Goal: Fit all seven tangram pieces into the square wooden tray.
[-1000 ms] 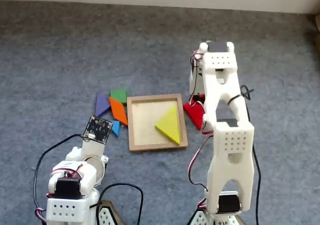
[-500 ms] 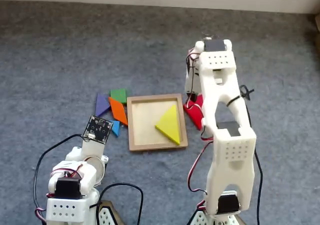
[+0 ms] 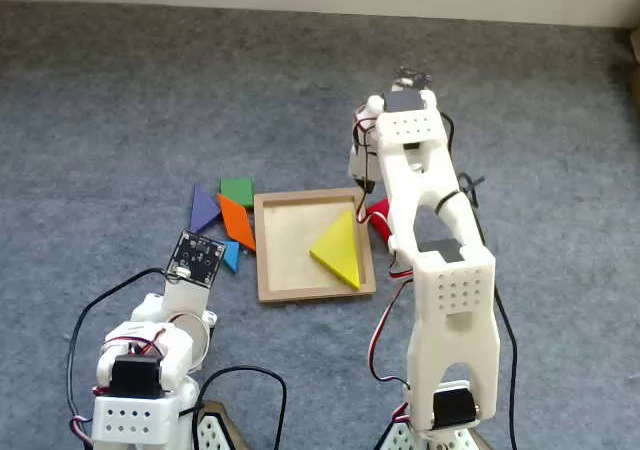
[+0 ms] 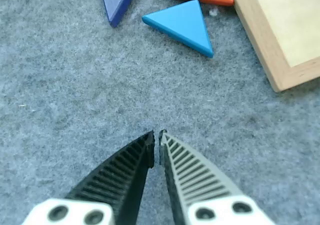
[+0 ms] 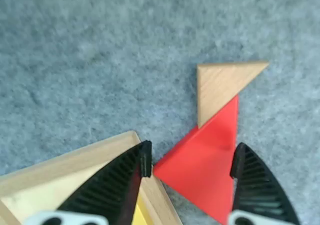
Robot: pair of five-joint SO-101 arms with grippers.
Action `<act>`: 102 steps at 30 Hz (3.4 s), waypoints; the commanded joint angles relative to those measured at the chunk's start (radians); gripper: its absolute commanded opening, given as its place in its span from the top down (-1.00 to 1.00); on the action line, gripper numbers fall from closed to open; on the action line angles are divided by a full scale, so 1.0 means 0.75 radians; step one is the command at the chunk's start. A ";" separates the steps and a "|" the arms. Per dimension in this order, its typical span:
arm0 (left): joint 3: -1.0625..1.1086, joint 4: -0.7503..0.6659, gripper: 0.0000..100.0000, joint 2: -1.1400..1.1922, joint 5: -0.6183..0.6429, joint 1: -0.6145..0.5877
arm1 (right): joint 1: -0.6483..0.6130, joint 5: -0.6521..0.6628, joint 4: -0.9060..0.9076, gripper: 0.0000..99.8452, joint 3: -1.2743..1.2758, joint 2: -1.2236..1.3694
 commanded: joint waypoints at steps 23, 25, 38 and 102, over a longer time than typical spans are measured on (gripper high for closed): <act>0.026 0.006 0.91 -0.034 0.010 0.007 | 0.087 0.068 -0.019 0.52 0.457 -0.021; 0.026 0.006 0.91 -0.034 0.010 0.007 | 0.087 0.143 -0.019 0.63 0.504 -0.024; 0.026 0.006 0.91 -0.034 0.010 0.007 | 0.214 0.630 0.249 0.99 0.447 -0.222; 0.026 0.006 0.91 -0.034 0.010 0.007 | -0.126 0.468 -0.664 0.40 2.016 -1.335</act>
